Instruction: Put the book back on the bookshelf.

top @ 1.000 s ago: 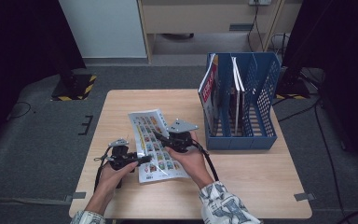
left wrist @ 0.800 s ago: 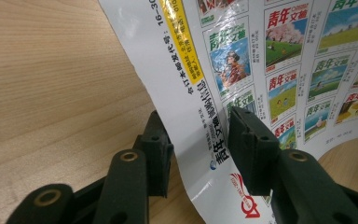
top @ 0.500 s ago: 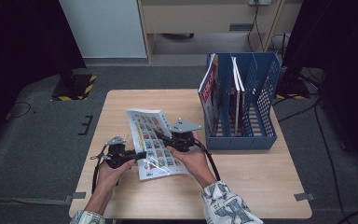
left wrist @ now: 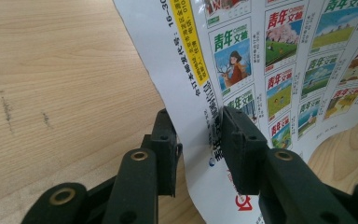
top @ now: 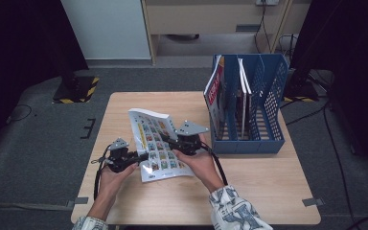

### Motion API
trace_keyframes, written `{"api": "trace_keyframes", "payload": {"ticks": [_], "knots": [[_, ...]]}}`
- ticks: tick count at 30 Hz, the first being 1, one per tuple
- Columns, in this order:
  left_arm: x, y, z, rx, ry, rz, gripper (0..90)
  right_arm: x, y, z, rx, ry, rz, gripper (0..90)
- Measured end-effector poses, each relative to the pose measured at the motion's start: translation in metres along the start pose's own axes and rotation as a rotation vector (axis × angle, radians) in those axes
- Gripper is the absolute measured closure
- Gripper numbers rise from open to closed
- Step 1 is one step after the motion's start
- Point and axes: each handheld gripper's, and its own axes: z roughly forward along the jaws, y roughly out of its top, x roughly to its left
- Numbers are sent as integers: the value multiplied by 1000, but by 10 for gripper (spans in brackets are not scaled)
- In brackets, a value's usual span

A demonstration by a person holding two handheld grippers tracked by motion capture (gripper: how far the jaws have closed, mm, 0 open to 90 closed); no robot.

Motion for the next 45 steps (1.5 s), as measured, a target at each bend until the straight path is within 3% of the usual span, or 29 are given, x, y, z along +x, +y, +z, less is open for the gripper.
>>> {"api": "trace_keyframes", "payload": {"ticks": [6,9,21,45], "knots": [[-2,3,-3,-15,29,30,674,0,2,-2,1,3,-4,728],[-3,6,-8,-31,77,78,676,0,4,-2,-12,-4,1,727],[-8,11,-18,-74,170,180,689,1,7,-6,-22,16,-6,725],[-8,9,-20,-88,156,206,691,1,11,-12,-38,40,16,687]]}}
